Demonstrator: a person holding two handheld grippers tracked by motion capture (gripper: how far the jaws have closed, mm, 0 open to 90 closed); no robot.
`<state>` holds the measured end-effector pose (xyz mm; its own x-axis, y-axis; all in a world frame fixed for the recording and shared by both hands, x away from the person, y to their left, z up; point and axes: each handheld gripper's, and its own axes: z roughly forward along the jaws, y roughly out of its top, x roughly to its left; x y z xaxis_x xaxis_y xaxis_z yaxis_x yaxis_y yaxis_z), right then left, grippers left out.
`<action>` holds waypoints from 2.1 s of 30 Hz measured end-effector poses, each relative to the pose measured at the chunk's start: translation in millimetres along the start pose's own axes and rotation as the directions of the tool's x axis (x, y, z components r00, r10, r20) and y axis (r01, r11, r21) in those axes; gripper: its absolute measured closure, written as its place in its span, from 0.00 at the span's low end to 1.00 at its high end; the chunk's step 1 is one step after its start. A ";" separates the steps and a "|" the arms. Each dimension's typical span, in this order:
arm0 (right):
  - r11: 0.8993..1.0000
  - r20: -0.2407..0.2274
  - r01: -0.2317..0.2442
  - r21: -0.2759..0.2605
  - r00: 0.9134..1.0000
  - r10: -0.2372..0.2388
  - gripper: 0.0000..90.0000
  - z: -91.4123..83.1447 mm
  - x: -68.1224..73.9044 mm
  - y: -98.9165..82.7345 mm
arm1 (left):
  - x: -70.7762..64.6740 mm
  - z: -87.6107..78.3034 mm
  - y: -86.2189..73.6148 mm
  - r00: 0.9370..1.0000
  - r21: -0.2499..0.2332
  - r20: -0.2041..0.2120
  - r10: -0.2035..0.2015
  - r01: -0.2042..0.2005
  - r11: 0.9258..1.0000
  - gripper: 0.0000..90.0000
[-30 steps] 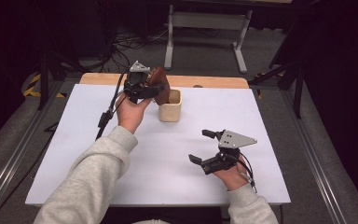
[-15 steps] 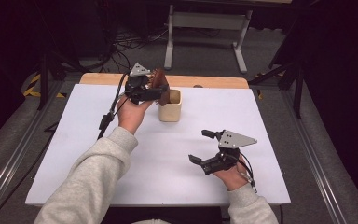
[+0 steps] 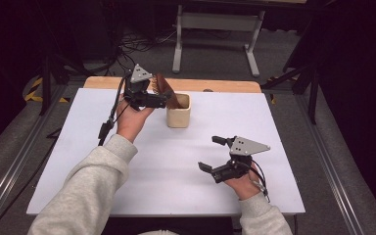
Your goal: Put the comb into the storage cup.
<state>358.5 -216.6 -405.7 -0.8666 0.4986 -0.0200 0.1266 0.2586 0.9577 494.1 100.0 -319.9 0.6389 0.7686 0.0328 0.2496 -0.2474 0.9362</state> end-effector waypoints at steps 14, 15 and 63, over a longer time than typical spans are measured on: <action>1.000 0.009 0.004 -0.012 1.000 -0.004 0.01 -2.6 -0.3 3.0 | -3.1 -50.7 11.5 0.994 -0.115 0.062 0.088 -0.080 0.990 0.00; 1.000 0.008 0.004 -0.011 1.000 -0.004 0.01 -2.7 -0.4 3.1 | -4.0 -54.7 11.8 0.994 -0.118 0.067 0.090 -0.082 0.990 0.00; 1.000 0.035 0.000 0.001 0.999 0.000 0.01 -17.7 -8.7 -2.2 | 22.7 -157.6 -133.9 0.976 -0.062 0.218 0.031 -0.018 0.998 0.00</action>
<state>357.2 -236.2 -402.5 -0.8492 0.5271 -0.0305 0.1268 0.2597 0.9573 360.5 243.5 -389.4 0.7894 0.6137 -0.0150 0.1926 -0.2243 0.9553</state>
